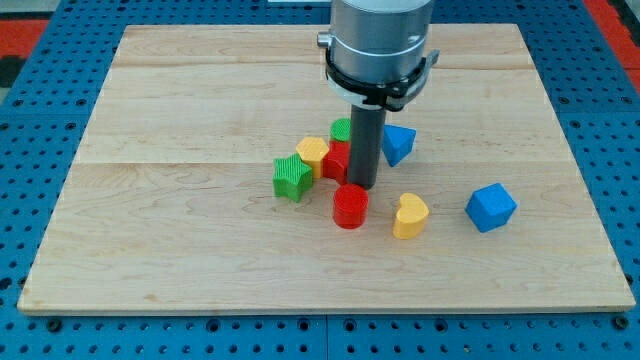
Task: Push the red circle downwards
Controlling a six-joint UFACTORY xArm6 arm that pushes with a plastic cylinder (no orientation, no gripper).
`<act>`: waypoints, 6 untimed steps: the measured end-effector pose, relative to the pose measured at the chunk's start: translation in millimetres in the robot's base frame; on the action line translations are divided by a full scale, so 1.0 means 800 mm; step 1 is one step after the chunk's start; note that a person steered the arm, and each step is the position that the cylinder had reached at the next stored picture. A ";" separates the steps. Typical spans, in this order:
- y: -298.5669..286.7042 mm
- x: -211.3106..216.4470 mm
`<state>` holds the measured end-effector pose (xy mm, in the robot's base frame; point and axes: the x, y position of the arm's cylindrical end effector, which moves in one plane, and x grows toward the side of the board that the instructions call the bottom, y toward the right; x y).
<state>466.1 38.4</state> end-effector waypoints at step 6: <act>0.012 0.011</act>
<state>475.0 48.3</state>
